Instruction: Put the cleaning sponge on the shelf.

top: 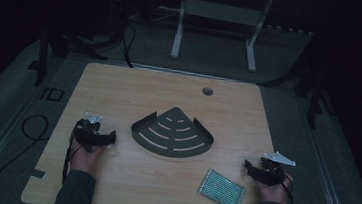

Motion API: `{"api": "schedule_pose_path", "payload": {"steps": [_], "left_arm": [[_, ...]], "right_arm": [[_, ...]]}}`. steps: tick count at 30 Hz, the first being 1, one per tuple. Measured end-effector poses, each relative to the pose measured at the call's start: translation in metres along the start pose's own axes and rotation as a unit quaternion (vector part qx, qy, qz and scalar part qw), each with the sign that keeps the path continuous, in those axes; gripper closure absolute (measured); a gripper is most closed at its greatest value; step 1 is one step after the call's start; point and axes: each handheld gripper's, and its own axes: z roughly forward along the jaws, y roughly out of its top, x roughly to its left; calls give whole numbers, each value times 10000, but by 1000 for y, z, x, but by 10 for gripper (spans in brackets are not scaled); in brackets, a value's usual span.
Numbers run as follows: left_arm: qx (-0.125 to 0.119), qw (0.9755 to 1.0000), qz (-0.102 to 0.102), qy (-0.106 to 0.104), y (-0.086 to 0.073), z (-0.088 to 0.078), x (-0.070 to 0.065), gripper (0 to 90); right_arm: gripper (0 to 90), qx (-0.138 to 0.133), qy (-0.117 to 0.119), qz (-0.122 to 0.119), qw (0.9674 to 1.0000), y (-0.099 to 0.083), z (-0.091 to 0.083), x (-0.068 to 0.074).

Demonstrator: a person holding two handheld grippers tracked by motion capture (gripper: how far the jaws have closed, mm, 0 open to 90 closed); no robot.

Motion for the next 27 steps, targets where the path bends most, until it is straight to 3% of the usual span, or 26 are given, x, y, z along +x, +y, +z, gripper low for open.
{"api": "schedule_pose_path", "payload": {"steps": [20,25,27], "left_arm": [[-2,10000,-2,0,0,0,0,77],[-2,10000,0,-1,0,0,0,77],[-3,10000,-2,0,0,0,0,77]], "right_arm": [[366,42,94,7,9999,2,-4,-4],[432,-41,262,-1,9996,4,-16,-3],[522,-42,381,-21,9993,4,-20,-2]]}}
